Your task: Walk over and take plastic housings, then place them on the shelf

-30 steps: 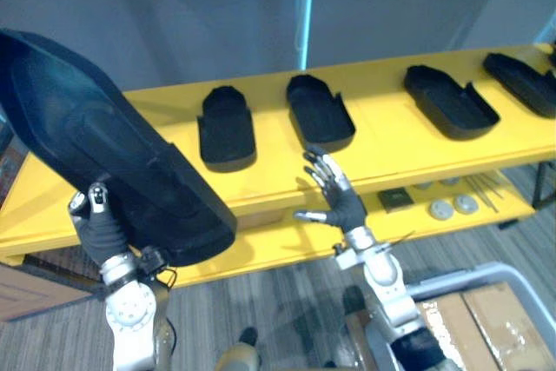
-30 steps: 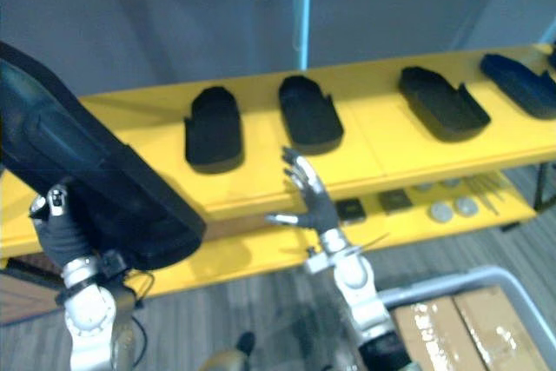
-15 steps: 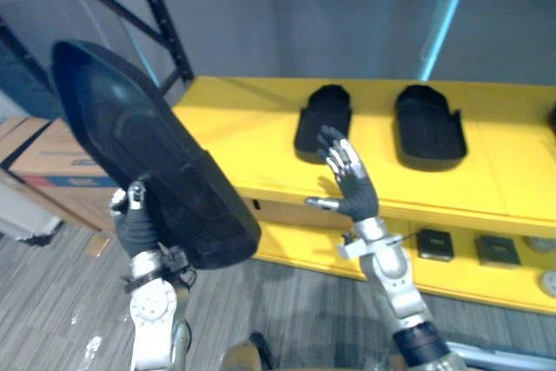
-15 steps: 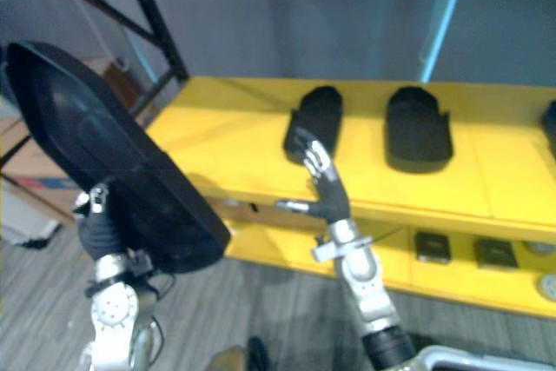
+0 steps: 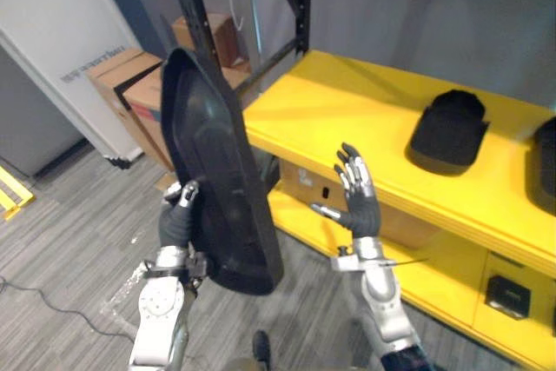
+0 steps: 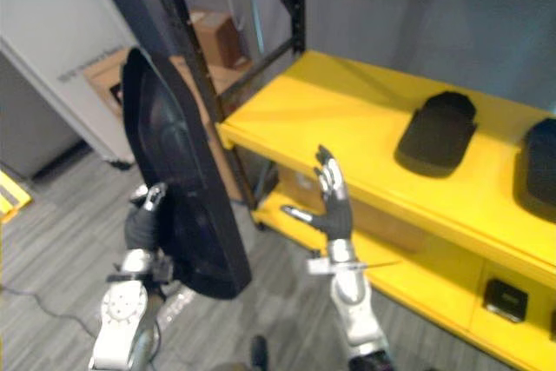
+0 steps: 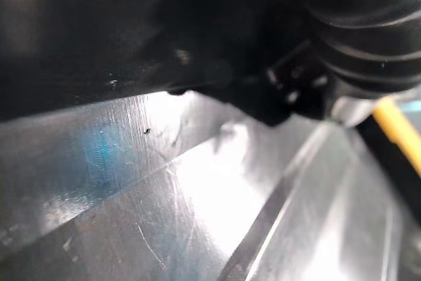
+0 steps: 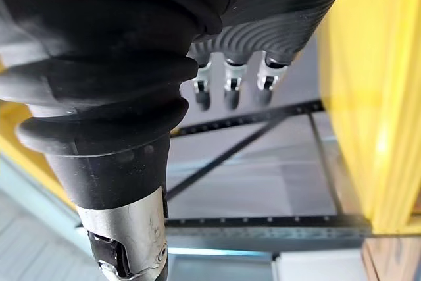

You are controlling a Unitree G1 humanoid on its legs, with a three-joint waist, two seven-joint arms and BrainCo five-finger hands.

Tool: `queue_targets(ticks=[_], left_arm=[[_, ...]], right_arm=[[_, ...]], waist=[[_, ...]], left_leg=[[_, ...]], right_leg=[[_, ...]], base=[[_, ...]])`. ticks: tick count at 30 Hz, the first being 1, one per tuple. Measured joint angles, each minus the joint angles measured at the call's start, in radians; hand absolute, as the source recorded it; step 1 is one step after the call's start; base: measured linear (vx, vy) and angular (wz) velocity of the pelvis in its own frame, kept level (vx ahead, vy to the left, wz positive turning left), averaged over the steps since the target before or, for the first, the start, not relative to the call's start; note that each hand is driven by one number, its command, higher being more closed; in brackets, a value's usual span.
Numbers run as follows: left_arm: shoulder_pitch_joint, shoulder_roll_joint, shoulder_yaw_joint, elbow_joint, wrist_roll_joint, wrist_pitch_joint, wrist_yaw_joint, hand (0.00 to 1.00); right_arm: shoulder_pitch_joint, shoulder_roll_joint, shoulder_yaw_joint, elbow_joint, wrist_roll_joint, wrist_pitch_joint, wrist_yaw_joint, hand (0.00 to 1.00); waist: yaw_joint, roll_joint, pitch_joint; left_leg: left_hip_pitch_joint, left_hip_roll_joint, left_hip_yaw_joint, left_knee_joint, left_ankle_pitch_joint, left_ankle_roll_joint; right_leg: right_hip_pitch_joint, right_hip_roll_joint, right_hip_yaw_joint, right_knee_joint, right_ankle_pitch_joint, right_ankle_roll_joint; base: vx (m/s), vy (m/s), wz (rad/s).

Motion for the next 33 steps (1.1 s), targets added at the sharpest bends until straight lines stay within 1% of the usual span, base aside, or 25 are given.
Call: queue_targets(ticks=[1, 3, 6, 7, 9, 10, 11, 12, 13, 15, 16, 17, 18, 19, 21, 22, 24, 25, 26, 27, 28, 30, 31, 32, 33], left_arm=[[0.002, -0.003, -0.011, 0.003, 0.005, 0.015, -0.001, 1.00], [-0.002, -0.007, -0.015, 0.002, 0.015, 0.019, 0.000, 1.00], [-0.010, -0.007, -0.037, -0.001, 0.045, 0.019, -0.011, 1.00], [-0.014, -0.008, -0.047, -0.001, 0.051, 0.019, -0.023, 1.00], [-0.024, -0.009, -0.048, -0.002, 0.051, 0.020, -0.052, 1.00], [-0.038, -0.006, -0.048, -0.003, 0.052, 0.020, -0.061, 1.00], [-0.046, 0.004, -0.045, -0.008, 0.057, 0.020, -0.072, 1.00], [-0.045, 0.013, -0.042, -0.019, 0.070, 0.020, -0.076, 1.00], [-0.041, 0.022, -0.038, -0.029, 0.080, 0.021, -0.076, 1.00], [-0.037, 0.039, -0.027, -0.045, 0.082, 0.027, -0.071, 1.00], [-0.037, 0.043, -0.003, -0.048, 0.086, 0.039, -0.053, 1.00], [-0.030, 0.029, -0.001, -0.050, 0.094, 0.053, -0.039, 1.00], [-0.024, 0.018, -0.001, -0.054, 0.099, 0.060, -0.033, 1.00], [-0.009, 0.000, -0.002, -0.058, 0.113, 0.063, -0.030, 1.00], [-0.003, -0.003, -0.004, -0.058, 0.116, 0.062, -0.031, 1.00], [0.000, -0.003, -0.001, -0.058, 0.114, 0.061, -0.031, 1.00], [0.003, -0.003, 0.001, -0.057, 0.107, 0.058, -0.031, 1.00], [0.007, -0.003, 0.003, -0.056, 0.107, 0.055, -0.031, 1.00], [0.010, -0.003, 0.004, -0.055, 0.107, 0.055, -0.030, 1.00], [0.007, -0.003, 0.005, -0.038, 0.106, 0.052, -0.030, 1.00], [0.011, -0.006, 0.008, -0.019, 0.106, 0.052, -0.029, 1.00], [0.020, -0.024, 0.018, -0.006, 0.107, 0.052, -0.029, 1.00], [0.031, -0.039, 0.019, -0.004, 0.107, 0.052, -0.029, 1.00], [0.037, -0.045, 0.019, -0.005, 0.108, 0.049, -0.026, 1.00], [0.037, -0.045, 0.020, -0.005, 0.109, 0.045, -0.021, 1.00]], right_arm=[[0.015, -0.007, -0.006, 0.000, -0.001, 0.000, 0.005, 0.00], [0.023, -0.012, -0.021, -0.001, -0.002, 0.000, -0.001, 0.00], [0.024, -0.022, -0.042, -0.011, -0.002, 0.002, -0.037, 0.00], [0.029, -0.028, -0.055, -0.011, -0.003, 0.005, -0.064, 0.00], [0.047, -0.028, -0.085, -0.011, -0.004, 0.014, -0.107, 0.00], [0.064, -0.027, -0.103, -0.014, -0.006, 0.021, -0.136, 0.00], [0.088, -0.020, -0.115, -0.020, -0.009, 0.024, -0.159, 0.00], [0.101, -0.010, -0.128, -0.024, -0.008, 0.028, -0.166, 0.00], [0.109, -0.004, -0.135, -0.024, -0.008, 0.033, -0.167, 0.00], [0.112, 0.034, -0.139, -0.055, -0.004, 0.034, -0.144, 0.00], [0.114, 0.044, -0.141, -0.109, -0.003, 0.032, -0.110, 0.00], [0.116, 0.033, -0.146, -0.128, -0.003, 0.030, -0.090, 0.00], [0.116, 0.026, -0.146, -0.135, -0.003, 0.028, -0.077, 0.00], [0.119, 0.010, -0.152, -0.135, -0.004, 0.028, -0.063, 0.00], [0.121, -0.020, -0.158, -0.134, -0.004, 0.027, -0.062, 0.00], [0.121, -0.035, -0.168, -0.130, -0.004, 0.017, -0.063, 0.00], [0.120, -0.043, -0.180, -0.129, -0.008, -0.004, -0.068, 0.00], [0.120, -0.044, -0.187, -0.129, -0.011, -0.010, -0.074, 0.00], [0.120, -0.044, -0.189, -0.129, -0.012, -0.010, -0.077, 0.00], [0.122, -0.042, -0.189, -0.124, -0.012, -0.011, -0.080, 0.00], [0.122, -0.041, -0.189, -0.121, -0.013, -0.011, -0.080, 0.00], [0.120, -0.051, -0.190, -0.124, -0.025, -0.027, -0.078, 0.00], [0.120, -0.063, -0.190, -0.125, -0.025, -0.034, -0.076, 0.00], [0.106, -0.074, -0.200, -0.127, -0.025, -0.042, -0.065, 0.00], [0.094, -0.077, -0.202, -0.126, -0.024, -0.043, -0.060, 0.00]], waist=[[0.000, 0.005, -0.002], [-0.004, 0.003, -0.003], [-0.010, 0.003, -0.003], [-0.013, 0.003, -0.002], [-0.022, -0.008, 0.010], [-0.026, -0.010, 0.039], [-0.028, -0.040, 0.067], [-0.029, -0.058, 0.083], [-0.028, -0.063, 0.090], [-0.027, -0.078, 0.090], [-0.032, -0.092, 0.095], [-0.048, -0.085, 0.096], [-0.055, -0.077, 0.095], [-0.058, -0.055, 0.092], [-0.057, -0.027, 0.087], [-0.053, -0.015, 0.083], [-0.054, -0.005, 0.076], [-0.051, -0.002, 0.075], [-0.050, 0.001, 0.076], [-0.051, -0.002, 0.078], [-0.049, -0.010, 0.076], [-0.048, -0.002, 0.078], [-0.046, 0.010, 0.066], [-0.048, 0.022, 0.058], [-0.050, 0.022, 0.058]], left_leg=[[0.003, 0.003, -0.001, 0.002, 0.003, -0.003], [0.010, 0.014, -0.004, 0.003, 0.007, -0.009], [0.009, 0.023, -0.006, -0.001, 0.010, -0.014], [0.009, 0.023, -0.006, -0.001, 0.010, -0.014], [0.018, 0.022, 0.004, 0.000, 0.000, -0.005], [0.055, 0.023, 0.010, 0.003, -0.018, 0.004], [0.094, 0.017, 0.032, 0.003, -0.030, 0.008], [0.118, 0.014, 0.046, -0.001, -0.040, 0.017], [0.125, 0.022, 0.067, -0.002, -0.045, 0.023], [0.115, 0.052, 0.117, -0.001, -0.045, 0.023], [0.111, 0.051, 0.161, -0.001, -0.045, 0.021], [0.113, 0.058, 0.175, -0.001, -0.047, 0.018], [0.115, 0.063, 0.182, -0.001, -0.046, 0.017], [0.116, 0.075, 0.201, -0.001, -0.046, 0.010], [0.112, 0.089, 0.220, 0.000, -0.049, 0.002], [0.113, 0.099, 0.230, 0.003, -0.053, -0.006], [0.109, 0.110, 0.235, 0.026, -0.073, -0.018], [0.092, 0.131, 0.250, 0.099, -0.114, -0.021], [0.085, 0.145, 0.254, 0.146, -0.127, -0.030], [0.047, 0.175, 0.255, 0.294, -0.161, -0.040], [-0.011, 0.206, 0.238, 0.468, -0.167, -0.037], [-0.078, 0.242, 0.193, 0.654, -0.174, -0.036], [-0.069, 0.234, 0.167, 0.639, -0.192, -0.035], [-0.054, 0.207, 0.133, 0.563, -0.222, -0.031], [-0.048, 0.191, 0.110, 0.516, -0.231, -0.030]], right_leg=[[0.004, 0.008, 0.000, 0.000, 0.001, 0.001], [0.013, 0.019, 0.000, 0.000, 0.001, 0.001], [0.010, 0.027, 0.002, 0.002, 0.000, -0.001], [-0.001, 0.021, 0.002, 0.023, -0.008, -0.014], [-0.035, 0.006, 0.009, 0.112, -0.026, -0.045], [-0.068, -0.012, 0.034, 0.239, -0.038, -0.066], [-0.111, -0.037, 0.044, 0.373, -0.043, -0.077], [-0.144, -0.056, 0.046, 0.452, -0.038, -0.087], [-0.169, -0.052, 0.053, 0.475, -0.051, -0.098], [-0.194, 0.010, 0.053, 0.352, -0.056, -0.087], [-0.196, 0.042, 0.062, 0.227, -0.027, -0.103], [-0.188, 0.048, 0.052, 0.203, -0.017, -0.092], [-0.185, 0.050, 0.053, 0.188, -0.012, -0.087], [-0.180, 0.061, 0.053, 0.157, 0.004, -0.082], [-0.176, 0.076, 0.053, 0.117, 0.026, -0.080], [-0.177, 0.082, 0.054, 0.106, 0.029, -0.079], [-0.175, 0.087, 0.054, 0.106, 0.023, -0.079], [-0.172, 0.093, 0.063, 0.112, 0.010, -0.085], [-0.163, 0.096, 0.070, 0.112, 0.003, -0.088], [-0.140, 0.098, 0.085, 0.113, -0.011, -0.088], [-0.120, 0.095, 0.102, 0.110, -0.015, -0.098], [-0.089, 0.105, 0.148, 0.100, -0.001, -0.096], [-0.088, 0.101, 0.177, 0.098, -0.001, -0.097], [-0.093, 0.093, 0.227, 0.098, 0.001, -0.093], [-0.096, 0.086, 0.249, 0.094, 0.003, -0.091]], base=[[0.03, -0.051, 0.06], [0.02, -0.068, 0.02], [-0.02, -0.047, -0.01], [-0.05, 0.008, -0.03], [-0.05, 0.033, -0.10], [-0.07, 0.054, -0.26], [-0.06, 0.052, -0.45], [-0.07, 0.031, -0.55], [-0.08, -0.017, -0.74], [-0.09, -0.038, -0.78], [-0.06, -0.046, -0.63], [-0.05, -0.041, -0.55], [0.02, 0.000, -0.34], [0.03, 0.011, -0.36], [0.07, -0.017, -0.35], [0.11, -0.035, -0.26], [0.14, -0.051, -0.17], [0.16, -0.071, -0.22], [0.18, -0.072, -0.28], [0.17, -0.103, -0.36], [0.17, -0.107, -0.42], [0.20, -0.048, -0.70], [0.28, 0.060, -0.99], [0.23, 0.093, -0.86], [0.21, 0.125, -0.99]])
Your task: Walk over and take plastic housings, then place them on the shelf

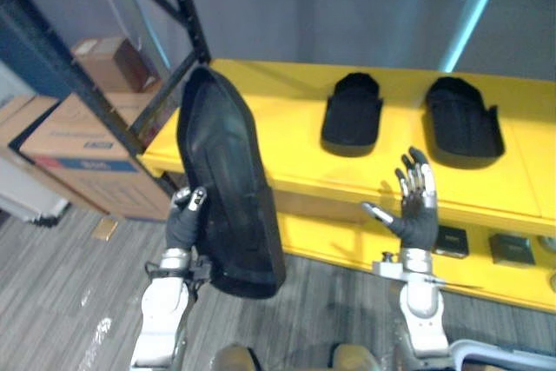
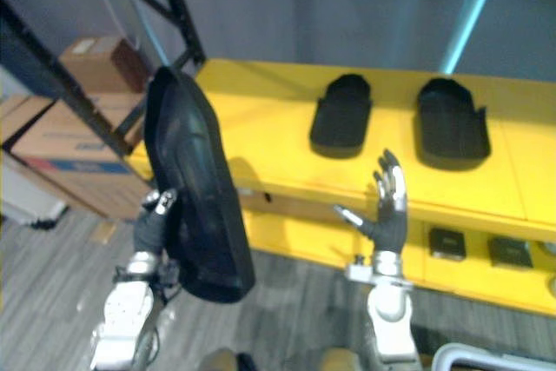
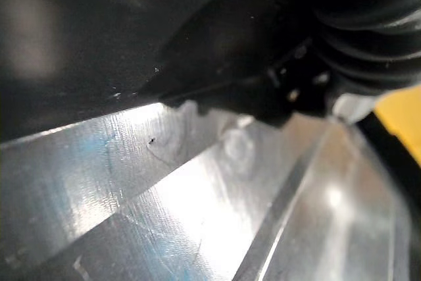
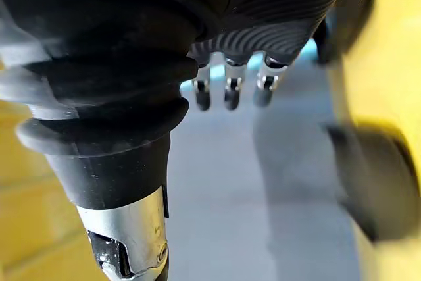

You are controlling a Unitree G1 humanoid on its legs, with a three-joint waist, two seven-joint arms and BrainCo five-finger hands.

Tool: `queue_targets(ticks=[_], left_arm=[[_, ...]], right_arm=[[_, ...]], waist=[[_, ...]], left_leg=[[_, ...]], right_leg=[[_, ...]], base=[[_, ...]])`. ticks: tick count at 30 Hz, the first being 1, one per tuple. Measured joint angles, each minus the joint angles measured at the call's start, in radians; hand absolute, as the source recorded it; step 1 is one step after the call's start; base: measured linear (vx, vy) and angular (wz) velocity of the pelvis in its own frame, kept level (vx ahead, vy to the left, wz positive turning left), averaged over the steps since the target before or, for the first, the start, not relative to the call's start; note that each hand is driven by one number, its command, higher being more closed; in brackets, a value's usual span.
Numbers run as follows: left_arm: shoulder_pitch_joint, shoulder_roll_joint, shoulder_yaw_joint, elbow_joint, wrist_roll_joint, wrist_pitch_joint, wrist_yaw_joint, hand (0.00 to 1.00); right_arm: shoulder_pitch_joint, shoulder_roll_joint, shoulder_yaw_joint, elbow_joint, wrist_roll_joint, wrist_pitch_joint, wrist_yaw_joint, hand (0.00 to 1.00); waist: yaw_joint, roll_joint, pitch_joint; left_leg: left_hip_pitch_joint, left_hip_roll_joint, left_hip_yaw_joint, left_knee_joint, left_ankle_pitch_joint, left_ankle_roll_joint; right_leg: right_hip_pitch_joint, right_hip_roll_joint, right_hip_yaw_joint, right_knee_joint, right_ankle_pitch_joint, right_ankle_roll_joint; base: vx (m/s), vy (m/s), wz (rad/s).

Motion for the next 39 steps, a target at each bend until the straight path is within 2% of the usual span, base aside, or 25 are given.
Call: queue_targets(ticks=[1, 2, 4, 5, 6, 7, 8, 9, 10, 11, 14, 16, 17, 18, 20, 22, 23, 25, 27, 29, 30, 32, 33, 35, 39], left_arm=[[-0.001, 0.000, 0.004, 0.000, 0.001, -0.004, 0.013, 1.00], [0.000, -0.001, 0.020, -0.001, 0.001, -0.006, 0.020, 1.00], [0.006, 0.000, 0.041, 0.000, 0.001, -0.006, 0.043, 1.00], [0.006, 0.000, 0.066, 0.002, 0.001, -0.010, 0.066, 1.00], [0.006, 0.000, 0.071, 0.002, 0.001, -0.013, 0.073, 1.00], [-0.004, 0.010, 0.072, 0.006, 0.001, -0.017, 0.083, 1.00], [-0.019, 0.018, 0.082, 0.007, 0.002, -0.018, 0.084, 1.00], [-0.027, 0.022, 0.091, 0.007, 0.005, -0.018, 0.084, 1.00], [-0.033, 0.035, 0.124, 0.006, 0.014, -0.016, 0.089, 1.00], [-0.033, 0.056, 0.150, 0.007, 0.022, -0.003, 0.096, 1.00], [-0.032, 0.074, 0.220, 0.003, 0.045, 0.032, 0.117, 1.00], [-0.030, 0.079, 0.275, 0.002, 0.092, 0.061, 0.152, 1.00], [-0.028, 0.080, 0.291, 0.001, 0.102, 0.065, 0.159, 1.00], [-0.024, 0.082, 0.323, -0.003, 0.121, 0.078, 0.171, 1.00], [-0.025, 0.089, 0.375, -0.009, 0.140, 0.101, 0.173, 1.00], [-0.024, 0.098, 0.441, -0.009, 0.140, 0.132, 0.175, 1.00], [-0.024, 0.121, 0.485, -0.002, 0.136, 0.152, 0.184, 1.00], [-0.028, 0.194, 0.539, 0.013, 0.118, 0.187, 0.187, 1.00], [-0.031, 0.249, 0.558, 0.016, 0.113, 0.205, 0.185, 1.00], [-0.073, 0.326, 0.568, 0.059, 0.090, 0.246, 0.159, 1.00], [-0.088, 0.340, 0.568, 0.079, 0.086, 0.262, 0.149, 1.00], [-0.170, 0.404, 0.552, 0.235, 0.082, 0.310, 0.097, 1.00], [-0.200, 0.427, 0.539, 0.292, 0.081, 0.323, 0.088, 1.00], [-0.306, 0.504, 0.465, 0.486, 0.079, 0.377, 0.039, 1.00], [-0.456, 0.583, 0.333, 0.667, 0.080, 0.453, -0.036, 1.00]], right_arm=[[-0.020, 0.000, 0.003, 0.000, 0.000, -0.002, 0.004, 0.00], [-0.043, 0.000, 0.006, 0.007, 0.000, -0.002, 0.014, 0.00], [-0.064, -0.009, 0.006, 0.023, -0.004, -0.003, 0.028, 0.00], [-0.070, -0.032, 0.004, 0.029, -0.019, -0.003, 0.024, 0.00], [-0.063, -0.046, 0.002, 0.023, -0.019, -0.004, 0.020, 0.00], [-0.036, -0.054, -0.013, 0.020, -0.021, -0.005, 0.014, 0.00], [-0.005, -0.042, -0.036, 0.020, -0.030, -0.004, -0.005, 0.00], [0.009, -0.025, -0.042, 0.020, -0.030, -0.004, -0.011, 0.00], [0.032, 0.021, -0.048, 0.019, -0.026, -0.004, -0.025, 0.00], [0.047, 0.053, -0.050, 0.012, -0.021, -0.004, -0.029, 0.00], [0.056, 0.097, -0.047, -0.023, -0.032, -0.004, -0.064, 0.00], [0.077, 0.108, -0.047, -0.053, -0.126, 0.011, -0.141, 0.00], [0.083, 0.108, -0.049, -0.053, -0.151, 0.024, -0.161, 0.00], [0.101, 0.107, -0.061, -0.051, -0.194, 0.056, -0.202, 0.00], [0.152, 0.105, -0.151, -0.040, -0.235, 0.109, -0.265, 0.00], [0.192, 0.091, -0.275, 0.012, -0.256, 0.138, -0.318, 0.00], [0.212, 0.072, -0.354, 0.071, -0.252, 0.154, -0.342, 0.00], [0.250, 0.052, -0.470, 0.191, -0.231, 0.168, -0.355, 0.00], [0.281, 0.051, -0.522, 0.250, -0.208, 0.174, -0.349, 0.00], [0.316, 0.052, -0.559, 0.357, -0.195, 0.189, -0.297, 0.00], [0.322, 0.052, -0.562, 0.382, -0.195, 0.194, -0.280, 0.00], [0.332, 0.051, -0.559, 0.504, -0.194, 0.214, -0.217, 0.00], [0.332, 0.051, -0.554, 0.537, -0.193, 0.223, -0.212, 0.00], [0.332, 0.050, -0.532, 0.630, -0.174, 0.258, -0.198, 0.00], [0.315, 0.046, -0.515, 0.704, -0.092, 0.305, -0.193, 0.00]], waist=[[0.000, -0.006, 0.004], [0.004, -0.012, 0.007], [0.020, -0.012, 0.007], [0.026, -0.004, 0.002], [0.021, 0.012, -0.009], [0.008, 0.019, -0.033], [-0.007, 0.000, -0.052], [-0.005, -0.023, -0.054], [0.000, -0.060, -0.059], [0.000, -0.078, -0.070], [0.002, -0.097, -0.083], [0.001, -0.103, -0.086], [0.001, -0.103, -0.086], [0.001, -0.096, -0.091], [-0.005, -0.074, -0.095], [-0.007, -0.038, -0.091], [-0.008, -0.017, -0.091], [-0.015, 0.007, -0.102], [-0.028, 0.014, -0.106], [-0.033, 0.012, -0.105], [-0.034, 0.011, -0.104], [-0.046, 0.008, -0.105], [-0.051, 0.006, -0.105], [-0.060, 0.002, -0.103], [-0.062, -0.001, -0.085]], left_leg=[[0.006, -0.022, -0.060, -0.090, -0.003, 0.002], [0.004, -0.020, -0.131, -0.141, -0.003, 0.002], [0.009, -0.016, -0.204, -0.146, -0.002, 0.000], [0.025, -0.015, -0.210, -0.160, 0.030, 0.006], [0.022, -0.014, -0.208, -0.174, 0.079, 0.016], [0.042, -0.018, -0.187, -0.194, 0.040, -0.045], [0.077, -0.049, -0.177, -0.267, 0.019, -0.076], [0.092, -0.066, -0.159, -0.291, 0.027, -0.073], [0.110, -0.089, -0.130, -0.331, 0.041, -0.061], [0.108, -0.096, -0.116, -0.345, 0.045, -0.054], [0.111, -0.094, -0.080, -0.368, 0.049, -0.048], [0.117, -0.095, -0.062, -0.392, 0.055, -0.046], [0.124, -0.096, -0.050, -0.403, 0.060, -0.047], [0.128, -0.099, -0.048, -0.427, 0.071, -0.050], [0.138, -0.092, -0.047, -0.477, 0.102, -0.057], [0.150, -0.082, -0.041, -0.506, 0.118, -0.065], [0.155, -0.075, -0.031, -0.509, 0.120, -0.066], [0.161, -0.065, -0.018, -0.509, 0.120, -0.069], [0.162, -0.060, -0.007, -0.509, 0.120, -0.069], [0.175, -0.054, 0.010, -0.509, 0.119, -0.070], [0.178, -0.054, 0.014, -0.509, 0.119, -0.070], [0.179, -0.054, 0.029, -0.509, 0.113, -0.073], [0.179, -0.054, 0.030, -0.509, 0.113, -0.073], [0.177, -0.054, 0.035, -0.510, 0.113, -0.073], [0.176, -0.055, 0.047, -0.509, 0.115, -0.071]], right_leg=[[-0.001, -0.011, 0.052, -0.011, 0.003, 0.005], [-0.001, -0.014, 0.104, -0.012, 0.003, 0.006], [-0.003, -0.014, 0.162, -0.004, 0.001, 0.015], [0.003, -0.023, 0.196, 0.003, -0.011, 0.055], [0.004, -0.021, 0.197, 0.002, -0.016, 0.070], [0.004, -0.033, 0.198, 0.000, -0.028, 0.103], [0.003, -0.071, 0.189, -0.012, -0.019, 0.125], [0.000, -0.090, 0.188, -0.016, -0.010, 0.137], [-0.008, -0.117, 0.156, -0.043, 0.030, 0.152], [-0.010, -0.128, 0.114, -0.076, 0.070, 0.156], [-0.011, -0.128, -0.002, -0.142, 0.150, 0.154], [-0.011, -0.129, -0.059, -0.170, 0.171, 0.149], [-0.011, -0.129, -0.063, -0.174, 0.171, 0.149], [-0.011, -0.127, -0.074, -0.189, 0.170, 0.149], [-0.013, -0.115, -0.094, -0.204, 0.171, 0.148], [-0.015, -0.102, -0.096, -0.209, 0.171, 0.147], [-0.014, -0.095, -0.091, -0.215, 0.174, 0.144], [-0.012, -0.084, -0.082, -0.222, 0.175, 0.142], [-0.013, -0.080, -0.080, -0.223, 0.175, 0.142], [-0.012, -0.074, -0.067, -0.223, 0.177, 0.139], [-0.012, -0.073, -0.061, -0.223, 0.178, 0.138], [-0.011, -0.073, -0.052, -0.231, 0.178, 0.138], [-0.011, -0.073, -0.051, -0.235, 0.179, 0.139], [-0.015, -0.073, -0.046, -0.237, 0.182, 0.138], [-0.032, -0.073, -0.036, -0.235, 0.184, 0.136]], base=[[0.18, 0.164, -1.09], [0.19, 0.237, -1.32], [0.15, 0.296, -1.31], [0.11, 0.339, -1.11], [0.13, 0.453, -0.95], [0.09, 0.396, -0.24], [0.08, 0.380, -0.17], [0.05, 0.309, -0.28], [0.01, 0.235, -0.41], [0.01, 0.195, -0.46], [-0.01, 0.082, -0.33], [-0.03, 0.003, -0.22], [-0.05, -0.033, -0.16], [-0.03, -0.036, -0.03], [0.00, -0.063, 0.05], [0.01, -0.057, -0.06], [0.03, -0.036, -0.17], [0.04, -0.035, -0.16], [0.03, -0.021, -0.08], [-0.01, -0.013, -0.19], [-0.06, -0.002, -0.22], [-0.09, 0.007, -0.17], [-0.07, 0.004, -0.07], [-0.05, 0.003, -0.05], [-0.01, 0.009, -0.09]])
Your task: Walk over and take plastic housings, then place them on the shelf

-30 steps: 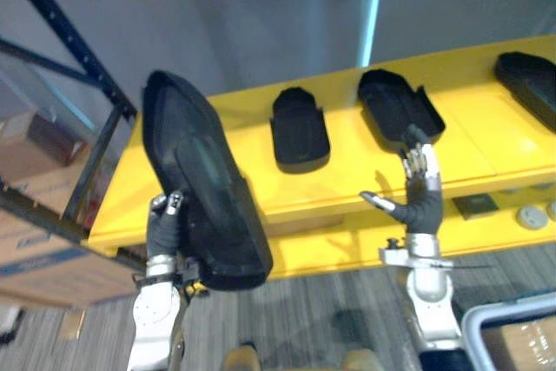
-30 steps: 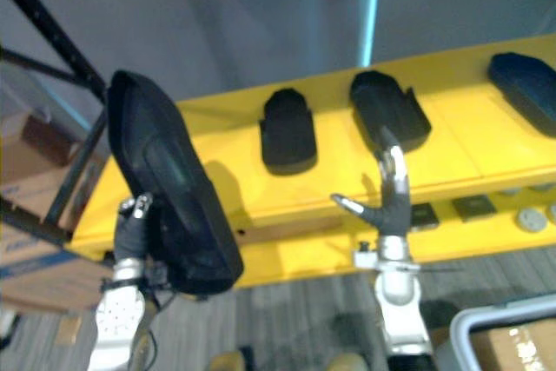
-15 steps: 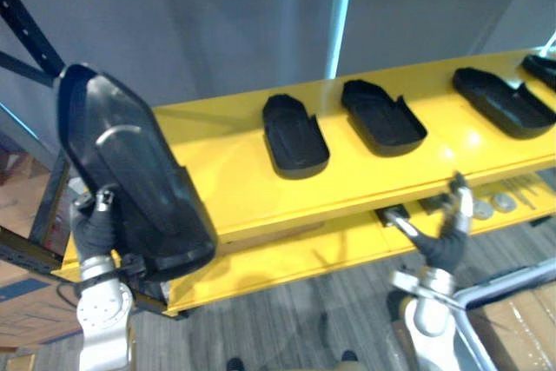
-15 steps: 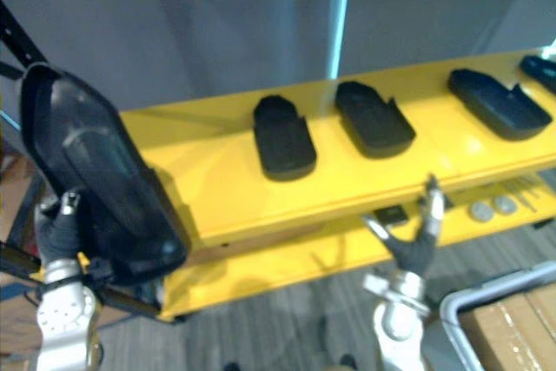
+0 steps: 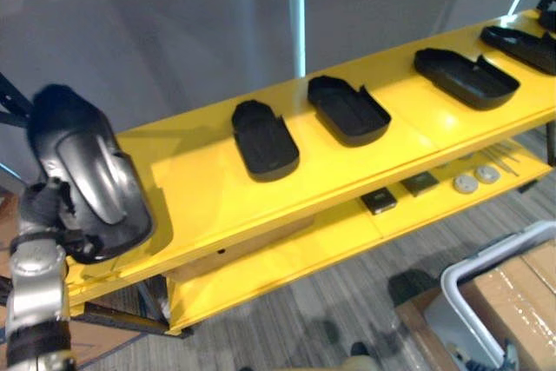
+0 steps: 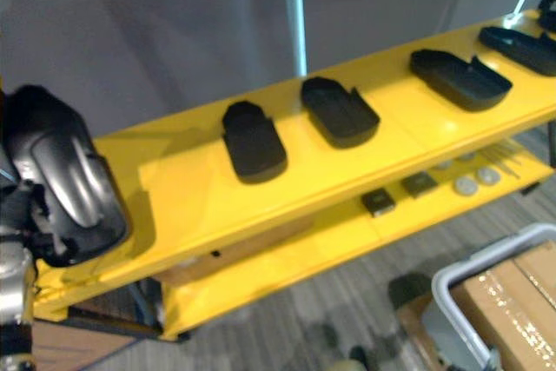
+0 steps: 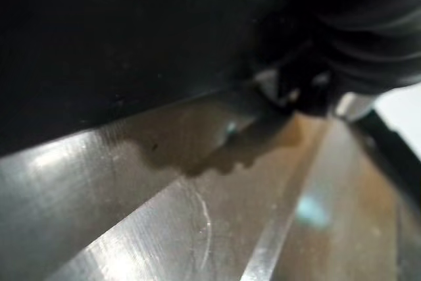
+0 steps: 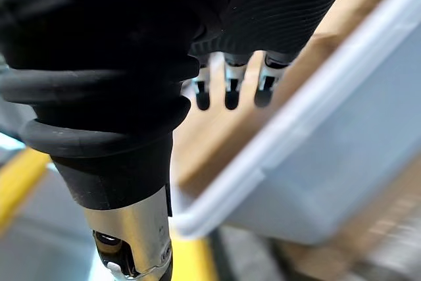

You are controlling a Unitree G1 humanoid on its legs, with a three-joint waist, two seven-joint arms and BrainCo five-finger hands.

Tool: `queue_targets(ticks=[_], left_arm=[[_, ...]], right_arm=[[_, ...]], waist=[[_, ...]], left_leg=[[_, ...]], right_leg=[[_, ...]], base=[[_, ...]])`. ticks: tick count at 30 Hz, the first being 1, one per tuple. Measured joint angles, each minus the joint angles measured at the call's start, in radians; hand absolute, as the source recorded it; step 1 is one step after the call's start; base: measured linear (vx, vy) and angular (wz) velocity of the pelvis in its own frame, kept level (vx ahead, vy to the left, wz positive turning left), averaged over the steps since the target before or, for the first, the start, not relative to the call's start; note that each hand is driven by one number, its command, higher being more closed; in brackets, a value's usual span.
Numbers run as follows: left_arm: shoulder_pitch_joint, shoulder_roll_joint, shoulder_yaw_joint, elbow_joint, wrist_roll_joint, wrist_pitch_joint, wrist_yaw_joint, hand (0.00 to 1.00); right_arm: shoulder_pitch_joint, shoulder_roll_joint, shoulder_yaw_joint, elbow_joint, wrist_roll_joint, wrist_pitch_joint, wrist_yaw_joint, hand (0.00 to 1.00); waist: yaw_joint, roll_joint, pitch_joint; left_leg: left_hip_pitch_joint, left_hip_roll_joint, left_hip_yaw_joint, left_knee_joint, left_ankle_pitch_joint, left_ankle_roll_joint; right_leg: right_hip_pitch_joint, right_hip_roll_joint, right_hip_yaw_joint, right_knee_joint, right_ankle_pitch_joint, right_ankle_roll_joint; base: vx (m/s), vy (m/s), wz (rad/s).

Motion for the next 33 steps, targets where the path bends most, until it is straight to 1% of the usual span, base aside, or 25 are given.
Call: queue_targets(ticks=[1, 2, 3, 5, 6, 7, 9, 11, 13, 15, 17, 20, 23, 26, 29, 30, 33], left_arm=[[-0.037, 0.023, -0.030, 0.050, 0.000, 0.017, -0.013, 1.00], [-0.054, 0.031, -0.041, 0.071, 0.000, 0.024, -0.021, 1.00], [-0.092, 0.042, -0.057, 0.114, 0.000, 0.040, -0.032, 1.00], [-0.166, 0.065, -0.080, 0.198, 0.000, 0.051, -0.038, 1.00], [-0.201, 0.069, -0.082, 0.222, 0.000, 0.054, -0.039, 1.00], [-0.243, 0.082, -0.097, 0.245, 0.000, 0.053, -0.040, 1.00], [-0.285, 0.104, -0.126, 0.253, 0.000, 0.052, -0.040, 1.00], [-0.327, 0.104, -0.136, 0.280, 0.001, 0.043, -0.040, 1.00], [-0.342, 0.108, -0.165, 0.287, 0.005, 0.043, -0.039, 1.00], [-0.358, 0.108, -0.184, 0.292, 0.009, 0.042, -0.039, 1.00], [-0.373, 0.110, -0.197, 0.301, 0.019, 0.037, -0.040, 1.00], [-0.392, 0.112, -0.197, 0.330, 0.033, 0.047, -0.057, 1.00], [-0.397, 0.115, -0.200, 0.378, 0.043, 0.069, -0.067, 1.00], [-0.398, 0.115, -0.201, 0.417, 0.049, 0.087, -0.069, 1.00], [-0.405, 0.129, -0.201, 0.428, 0.050, 0.095, -0.068, 1.00], [-0.422, 0.137, -0.201, 0.429, 0.049, 0.105, -0.065, 1.00], [-0.442, 0.137, -0.201, 0.432, 0.048, 0.105, -0.062, 1.00]], right_arm=[[-0.007, -0.005, 0.010, 0.015, 0.005, 0.013, 0.009, 0.00], [-0.007, -0.005, 0.010, 0.020, 0.004, 0.015, 0.018, 0.00], [-0.008, -0.005, 0.021, 0.035, 0.004, 0.018, 0.035, 0.00], [-0.008, -0.004, 0.052, 0.064, 0.005, 0.038, 0.086, 0.00], [-0.011, -0.004, 0.064, 0.080, 0.009, 0.044, 0.114, 0.00], [-0.016, -0.003, 0.080, 0.099, 0.033, 0.057, 0.159, 0.00], [-0.027, -0.003, 0.095, 0.134, 0.059, 0.079, 0.217, 0.00], [-0.039, -0.004, 0.095, 0.170, 0.088, 0.085, 0.255, 0.00], [-0.047, -0.006, 0.096, 0.193, 0.151, 0.095, 0.296, 0.00], [-0.053, -0.006, 0.096, 0.212, 0.164, 0.096, 0.325, 0.00], [-0.059, -0.016, 0.105, 0.221, 0.196, 0.108, 0.368, 0.00], [-0.082, -0.029, 0.115, 0.236, 0.204, 0.123, 0.388, 0.00], [-0.087, -0.035, 0.116, 0.238, 0.226, 0.126, 0.391, 0.00], [-0.088, -0.040, 0.114, 0.242, 0.228, 0.131, 0.392, 0.00], [-0.102, -0.040, 0.114, 0.243, 0.228, 0.131, 0.398, 0.00], [-0.114, -0.040, 0.113, 0.243, 0.227, 0.131, 0.407, 0.00], [-0.124, -0.040, 0.113, 0.243, 0.227, 0.129, 0.410, 0.00]], waist=[[-0.001, 0.003, 0.008], [-0.003, 0.006, 0.009], [-0.015, 0.011, 0.021], [-0.028, 0.014, 0.046], [-0.030, 0.013, 0.059], [-0.032, 0.010, 0.079], [-0.040, 0.009, 0.098], [-0.045, 0.013, 0.106], [-0.051, 0.016, 0.109], [-0.055, 0.019, 0.111], [-0.054, 0.027, 0.119], [-0.056, 0.030, 0.150], [-0.060, 0.030, 0.153], [-0.068, 0.028, 0.161], [-0.074, 0.019, 0.187], [-0.074, 0.013, 0.202], [-0.073, 0.004, 0.227]], left_leg=[[-0.004, 0.000, 0.012, 0.000, 0.002, -0.002], [-0.011, -0.001, 0.013, 0.001, 0.002, -0.002], [-0.016, -0.002, 0.012, 0.001, 0.003, -0.002], [-0.016, -0.001, 0.013, 0.008, 0.003, -0.002], [-0.017, -0.001, 0.015, 0.015, 0.002, -0.002], [-0.018, 0.000, 0.019, 0.023, 0.002, -0.002], [-0.029, 0.003, 0.021, 0.044, -0.002, 0.001], [-0.046, 0.007, 0.026, 0.075, -0.015, 0.001], [-0.050, 0.009, 0.028, 0.092, -0.023, 0.002], [-0.050, 0.011, 0.031, 0.098, -0.027, 0.003], [-0.051, 0.014, 0.037, 0.103, -0.033, 0.005], [-0.054, 0.014, 0.041, 0.109, -0.038, 0.005], [-0.084, 0.017, 0.040, 0.122, -0.037, 0.005], [-0.085, 0.018, 0.040, 0.126, -0.037, 0.005], [-0.091, 0.021, 0.040, 0.145, -0.045, 0.003], [-0.111, 0.026, 0.040, 0.171, -0.058, 0.004], [-0.125, 0.032, 0.039, 0.207, -0.078, 0.004]], right_leg=[[-0.013, 0.001, 0.011, 0.000, 0.006, 0.002], [-0.019, 0.001, 0.012, 0.000, 0.007, 0.003], [-0.025, 0.000, 0.011, 0.002, 0.010, 0.003], [-0.024, 0.000, 0.012, 0.004, 0.010, 0.003], [-0.023, 0.000, 0.012, 0.006, 0.010, 0.002], [-0.024, 0.000, 0.011, 0.013, 0.009, 0.001], [-0.029, 0.000, 0.008, 0.022, 0.007, -0.001], [-0.038, -0.001, 0.007, 0.033, 0.005, -0.005], [-0.038, -0.001, 0.009, 0.036, 0.004, -0.007], [-0.039, -0.001, 0.009, 0.039, 0.002, -0.010], [-0.053, 0.000, 0.013, 0.059, -0.002, -0.015], [-0.062, -0.001, 0.014, 0.072, -0.008, -0.022], [-0.090, -0.001, 0.015, 0.080, -0.006, -0.020], [-0.093, -0.001, 0.016, 0.085, -0.002, -0.013], [-0.094, 0.000, 0.022, 0.089, -0.001, -0.013], [-0.104, 0.002, 0.031, 0.092, 0.001, -0.010], [-0.105, 0.003, 0.034, 0.094, 0.001, -0.010]], base=[[0.02, 0.012, -0.20], [0.03, 0.007, -0.11], [0.04, 0.004, 0.01], [0.05, 0.001, 0.00], [0.04, -0.004, -0.03], [0.03, -0.005, -0.01], [0.00, 0.000, 0.00], [0.00, 0.000, 0.00], [-0.02, -0.003, -0.05], [-0.04, -0.004, -0.05], [-0.07, -0.001, -0.06], [-0.11, 0.005, -0.04], [-0.07, -0.010, 0.00], [0.00, 0.000, 0.00], [0.00, 0.002, -0.03], [0.00, 0.000, 0.00], [0.00, 0.000, 0.00]])
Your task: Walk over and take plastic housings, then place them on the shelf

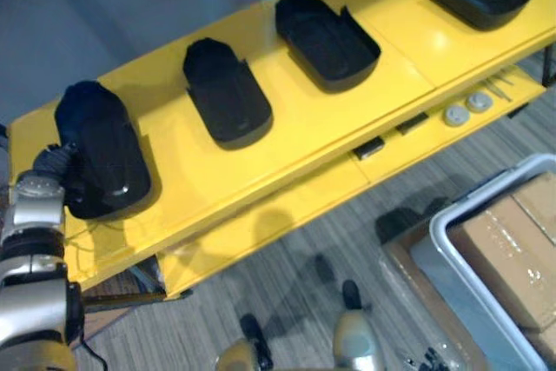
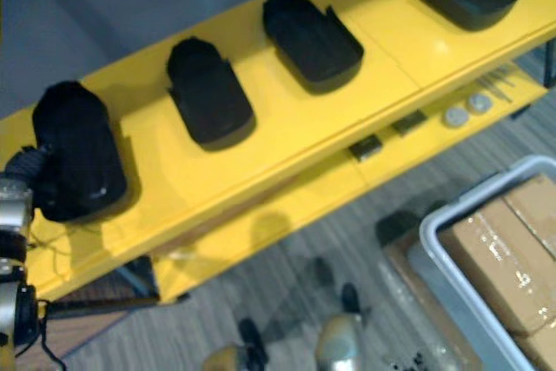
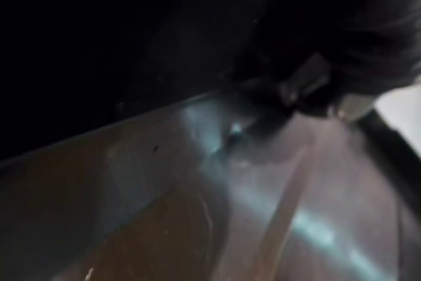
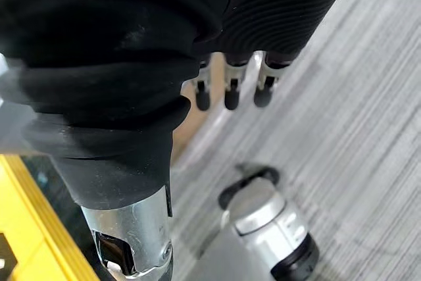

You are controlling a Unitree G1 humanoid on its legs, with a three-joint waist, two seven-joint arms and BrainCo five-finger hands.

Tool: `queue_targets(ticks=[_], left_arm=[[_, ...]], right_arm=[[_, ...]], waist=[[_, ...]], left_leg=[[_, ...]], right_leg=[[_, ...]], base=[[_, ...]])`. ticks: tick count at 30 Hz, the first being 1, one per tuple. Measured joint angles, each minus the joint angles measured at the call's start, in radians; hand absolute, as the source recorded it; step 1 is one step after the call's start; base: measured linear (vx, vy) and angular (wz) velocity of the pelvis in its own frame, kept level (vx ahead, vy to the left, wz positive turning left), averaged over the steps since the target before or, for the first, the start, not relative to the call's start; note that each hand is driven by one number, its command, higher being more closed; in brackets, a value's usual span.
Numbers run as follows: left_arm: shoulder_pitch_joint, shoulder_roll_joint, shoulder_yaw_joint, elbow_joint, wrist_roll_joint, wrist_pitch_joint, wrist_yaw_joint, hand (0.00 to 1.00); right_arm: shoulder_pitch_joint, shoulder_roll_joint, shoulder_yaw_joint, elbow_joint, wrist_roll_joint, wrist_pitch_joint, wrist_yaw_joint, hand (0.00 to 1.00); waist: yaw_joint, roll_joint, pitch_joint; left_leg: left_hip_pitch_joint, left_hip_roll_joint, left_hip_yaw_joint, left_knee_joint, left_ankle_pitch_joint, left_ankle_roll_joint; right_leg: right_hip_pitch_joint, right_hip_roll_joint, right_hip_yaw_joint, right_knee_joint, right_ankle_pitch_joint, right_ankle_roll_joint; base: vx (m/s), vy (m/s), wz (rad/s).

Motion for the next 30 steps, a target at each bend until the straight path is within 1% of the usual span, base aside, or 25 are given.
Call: queue_targets(ticks=[4, 9, 12, 13, 14, 16, 19, 23, 30], left_arm=[[-0.023, 0.000, 0.000, 0.002, -0.008, 0.000, 0.004, 1.00], [-0.096, 0.000, 0.009, 0.003, -0.010, -0.001, 0.004, 1.00], [-0.123, 0.002, 0.009, 0.000, -0.010, -0.003, 0.008, 1.00], [-0.127, 0.009, 0.009, -0.002, -0.010, -0.004, 0.010, 1.00], [-0.132, 0.019, 0.009, -0.002, -0.009, -0.005, 0.010, 0.00], [-0.138, 0.036, 0.009, -0.003, -0.008, -0.006, 0.020, 0.00], [-0.157, 0.039, 0.009, -0.003, -0.007, -0.015, 0.046, 0.00], [-0.157, 0.039, 0.009, -0.002, -0.006, -0.024, 0.050, 0.00], [-0.157, 0.039, 0.009, 0.002, -0.010, -0.023, 0.070, 0.00]], right_arm=[[-0.008, 0.000, 0.000, 0.000, 0.000, -0.002, 0.000, 0.00], [-0.037, 0.001, 0.006, 0.000, 0.005, -0.004, 0.001, 0.00], [-0.038, 0.000, 0.025, 0.000, 0.006, -0.004, 0.000, 0.00], [-0.042, 0.000, 0.030, 0.000, 0.013, -0.004, 0.000, 0.00], [-0.042, 0.001, 0.037, 0.000, 0.024, -0.004, 0.000, 0.00], [-0.047, 0.001, 0.043, 0.000, 0.026, -0.004, 0.000, 0.00], [-0.047, 0.002, 0.043, 0.006, 0.043, -0.004, 0.000, 0.00], [-0.048, 0.005, 0.043, 0.007, 0.044, -0.008, -0.001, 0.00], [-0.048, 0.011, 0.042, 0.007, 0.043, -0.008, 0.000, 0.00]], waist=[[-0.001, -0.010, 0.017], [0.008, -0.020, 0.081], [0.014, -0.028, 0.088], [0.016, -0.034, 0.093], [0.015, -0.039, 0.096], [0.016, -0.047, 0.101], [0.021, -0.050, 0.107], [0.024, -0.051, 0.108], [0.024, -0.051, 0.108]], left_leg=[[-0.038, 0.009, -0.005, 0.053, -0.027, 0.004], [-0.074, 0.020, -0.021, 0.120, -0.057, 0.011], [-0.103, 0.026, -0.029, 0.157, -0.075, 0.014], [-0.106, 0.027, -0.028, 0.166, -0.080, 0.014], [-0.116, 0.029, -0.030, 0.174, -0.084, 0.015], [-0.124, 0.036, -0.030, 0.191, -0.092, 0.014], [-0.136, 0.040, -0.038, 0.203, -0.096, 0.014], [-0.136, 0.045, -0.040, 0.206, -0.097, 0.013], [-0.128, 0.047, -0.039, 0.201, -0.097, 0.013]], right_leg=[[-0.014, 0.000, 0.000, 0.002, 0.000, 0.000], [-0.019, 0.002, -0.001, 0.019, -0.003, -0.003], [-0.035, 0.001, -0.001, 0.035, -0.011, 0.001], [-0.038, 0.001, 0.000, 0.041, -0.013, 0.003], [-0.040, 0.001, -0.001, 0.046, -0.016, 0.002], [-0.047, 0.004, 0.000, 0.049, -0.016, 0.002], [-0.053, 0.007, -0.002, 0.056, -0.017, 0.000], [-0.052, 0.012, -0.003, 0.060, -0.019, -0.003], [-0.047, 0.014, -0.002, 0.062, -0.020, -0.003]], base=[[0.00, 0.000, 0.00], [-0.03, 0.017, 0.04], [-0.04, 0.020, 0.03], [-0.04, 0.020, 0.00], [-0.03, 0.016, 0.00], [0.00, 0.000, 0.00], [0.01, 0.001, 0.04], [0.01, -0.002, 0.01], [0.00, 0.000, 0.00]])
